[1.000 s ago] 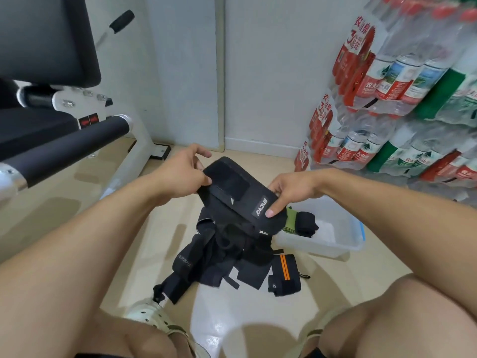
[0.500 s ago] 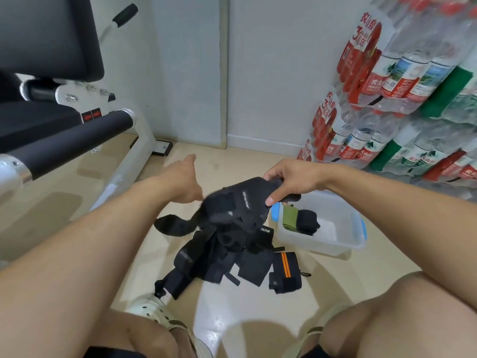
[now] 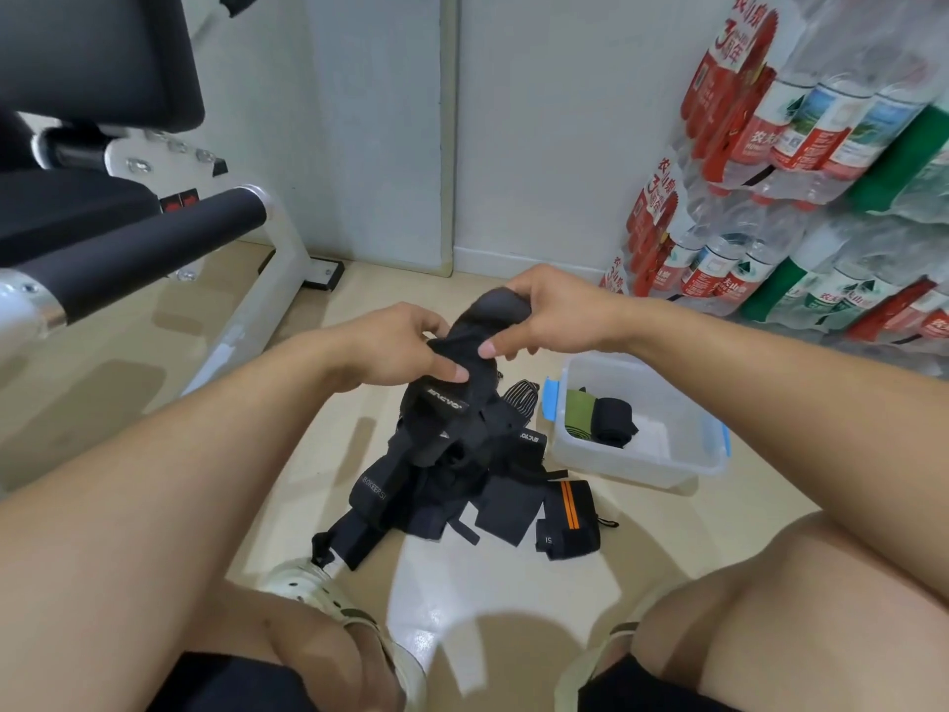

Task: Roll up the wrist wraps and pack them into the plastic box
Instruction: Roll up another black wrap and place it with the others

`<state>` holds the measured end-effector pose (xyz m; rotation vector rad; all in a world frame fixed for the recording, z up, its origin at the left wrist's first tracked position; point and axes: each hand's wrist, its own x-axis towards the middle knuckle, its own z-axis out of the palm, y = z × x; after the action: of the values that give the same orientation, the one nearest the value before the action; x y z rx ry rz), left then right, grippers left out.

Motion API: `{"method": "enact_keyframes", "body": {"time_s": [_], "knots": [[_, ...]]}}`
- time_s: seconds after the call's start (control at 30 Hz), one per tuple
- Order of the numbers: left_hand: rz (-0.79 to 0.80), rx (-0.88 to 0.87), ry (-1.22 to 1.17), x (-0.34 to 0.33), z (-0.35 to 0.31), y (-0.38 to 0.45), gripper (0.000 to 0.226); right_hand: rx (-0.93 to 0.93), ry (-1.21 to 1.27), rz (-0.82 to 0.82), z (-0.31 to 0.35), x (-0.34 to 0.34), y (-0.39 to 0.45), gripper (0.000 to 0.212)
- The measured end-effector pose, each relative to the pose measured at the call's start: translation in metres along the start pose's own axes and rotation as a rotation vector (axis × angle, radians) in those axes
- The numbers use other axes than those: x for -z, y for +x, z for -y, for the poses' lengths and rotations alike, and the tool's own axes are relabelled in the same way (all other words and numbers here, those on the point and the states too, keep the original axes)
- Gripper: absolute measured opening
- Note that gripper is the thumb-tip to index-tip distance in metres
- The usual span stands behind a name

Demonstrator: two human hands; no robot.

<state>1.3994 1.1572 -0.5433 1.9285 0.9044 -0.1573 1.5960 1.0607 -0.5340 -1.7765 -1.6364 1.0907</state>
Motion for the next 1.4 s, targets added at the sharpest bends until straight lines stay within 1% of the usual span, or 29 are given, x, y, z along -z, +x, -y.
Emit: {"method": "enact_keyframes", "body": {"time_s": [0.1,0.17,0.23,0.3,0.4,0.47,0.57,0.6,0.67,0.73,0.83,0.87,0.97,1.07,1.13,1.2,1.27,1.33,1.4], "knots": [[-0.021,0.006,-0.096,0.001,0.002,0.000,0.037,-0.060,0.049,-0.061,-0.004,0.001,0.001,0.022],[-0.058,0.009,-0.125,0.002,0.002,0.002,0.033,-0.103,0.075,-0.090,-0.008,0.001,0.003,0.021],[-0.120,0.006,-0.073,0.003,-0.001,0.002,0.026,-0.137,0.119,-0.122,-0.014,-0.001,0.006,0.018],[-0.187,0.019,0.021,0.005,-0.002,0.001,0.024,-0.186,0.148,-0.179,-0.025,-0.005,0.010,0.021],[-0.208,0.043,0.085,0.006,0.002,0.003,0.024,-0.292,0.041,-0.211,-0.050,-0.013,0.021,0.025],[-0.196,0.054,0.097,0.005,0.005,0.006,0.024,-0.355,-0.114,-0.136,-0.072,-0.021,0.033,0.027],[-0.206,0.050,0.095,0.004,0.009,0.012,0.021,-0.419,-0.427,0.024,-0.107,-0.038,0.052,0.031],[-0.213,0.049,0.096,0.003,0.011,0.014,0.020,-0.434,-0.484,0.051,-0.118,-0.046,0.056,0.031],[-0.204,0.057,0.089,0.003,0.015,0.017,0.017,-0.483,-0.508,0.072,-0.147,-0.069,0.063,0.030],[-0.163,0.059,0.063,0.001,0.019,0.020,0.015,-0.522,-0.481,0.083,-0.180,-0.098,0.066,0.030],[-0.130,0.064,0.023,0.000,0.023,0.024,0.015,-0.559,-0.450,0.070,-0.225,-0.137,0.068,0.037],[-0.139,0.064,0.024,0.000,0.024,0.026,0.016,-0.560,-0.474,0.084,-0.237,-0.145,0.068,0.042],[-0.142,0.061,0.034,-0.002,0.027,0.032,0.017,-0.555,-0.611,0.201,-0.264,-0.162,0.071,0.061],[-0.111,0.071,0.049,-0.004,0.028,0.037,0.016,-0.656,-0.647,0.240,-0.285,-0.175,0.078,0.087],[-0.100,0.067,0.062,-0.004,0.027,0.039,0.016,-0.706,-0.615,0.251,-0.295,-0.180,0.085,0.093],[-0.101,0.058,0.071,-0.005,0.026,0.042,0.016,-0.700,-0.575,0.256,-0.301,-0.182,0.091,0.091],[-0.098,0.050,0.078,-0.006,0.025,0.044,0.015,-0.687,-0.567,0.216,-0.306,-0.179,0.095,0.085],[-0.089,0.050,0.087,-0.007,0.025,0.044,0.015,-0.658,-0.653,0.200,-0.306,-0.176,0.093,0.071],[-0.086,0.053,0.093,-0.007,0.025,0.044,0.015,-0.610,-0.745,0.245,-0.298,-0.176,0.087,0.057]]}}
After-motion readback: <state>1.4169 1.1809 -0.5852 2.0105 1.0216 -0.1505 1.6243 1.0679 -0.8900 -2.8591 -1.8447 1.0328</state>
